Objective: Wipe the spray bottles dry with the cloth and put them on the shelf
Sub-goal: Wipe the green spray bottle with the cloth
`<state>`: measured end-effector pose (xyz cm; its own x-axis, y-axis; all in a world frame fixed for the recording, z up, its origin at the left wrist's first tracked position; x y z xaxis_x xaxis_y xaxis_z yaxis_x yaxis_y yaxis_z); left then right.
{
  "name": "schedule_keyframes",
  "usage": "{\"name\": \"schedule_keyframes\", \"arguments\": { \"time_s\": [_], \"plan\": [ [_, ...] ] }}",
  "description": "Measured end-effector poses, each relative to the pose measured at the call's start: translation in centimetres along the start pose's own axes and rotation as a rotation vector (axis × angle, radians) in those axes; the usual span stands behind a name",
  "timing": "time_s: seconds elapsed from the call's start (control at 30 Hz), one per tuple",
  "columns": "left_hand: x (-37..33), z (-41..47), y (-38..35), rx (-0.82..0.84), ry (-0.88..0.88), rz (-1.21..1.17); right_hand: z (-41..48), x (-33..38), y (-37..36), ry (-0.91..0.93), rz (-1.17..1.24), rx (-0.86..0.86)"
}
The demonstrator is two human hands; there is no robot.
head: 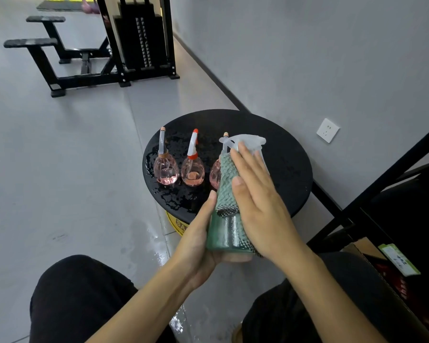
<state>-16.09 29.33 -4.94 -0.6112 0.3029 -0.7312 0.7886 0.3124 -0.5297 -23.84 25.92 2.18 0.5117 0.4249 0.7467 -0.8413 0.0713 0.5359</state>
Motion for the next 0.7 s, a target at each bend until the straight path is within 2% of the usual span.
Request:
{"name": "schedule_keyframes", "arguments": {
  "time_s": [0.27, 0.4, 0.53, 0.7],
  "plan": [
    [-0.9, 0.6, 0.9, -0.058, -0.003, -0.069, -5.6, 2.0, -1.3, 0.162, -0.129, 0.026],
    [-0.5, 0.2, 0.5, -0.018, 0.007, -0.04, -4.6, 1.4, -0.9, 0.139, -0.048, -0.001],
    [0.0, -0.2, -0.2, -0.007, 0.011, -0.001, -1.0, 0.3, 0.0, 0.029, 0.016, -0.05],
    [-0.9, 0.4, 0.5, -0.055, -0.024, -0.049, -3.5, 1.7, -0.7, 0.146, -0.071, -0.034]
  ]
}}
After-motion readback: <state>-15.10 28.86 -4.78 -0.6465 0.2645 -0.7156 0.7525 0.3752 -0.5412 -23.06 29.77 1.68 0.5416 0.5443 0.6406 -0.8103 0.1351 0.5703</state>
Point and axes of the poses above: each hand's wrist, its own z-axis towards the middle knuckle, its own y-axis out of the back of the hand, x = y × z, the point moved 6 cm from there along z, towards the middle knuckle, and after that the axes turned 14 degrees about -x, right-handed, at the moved point
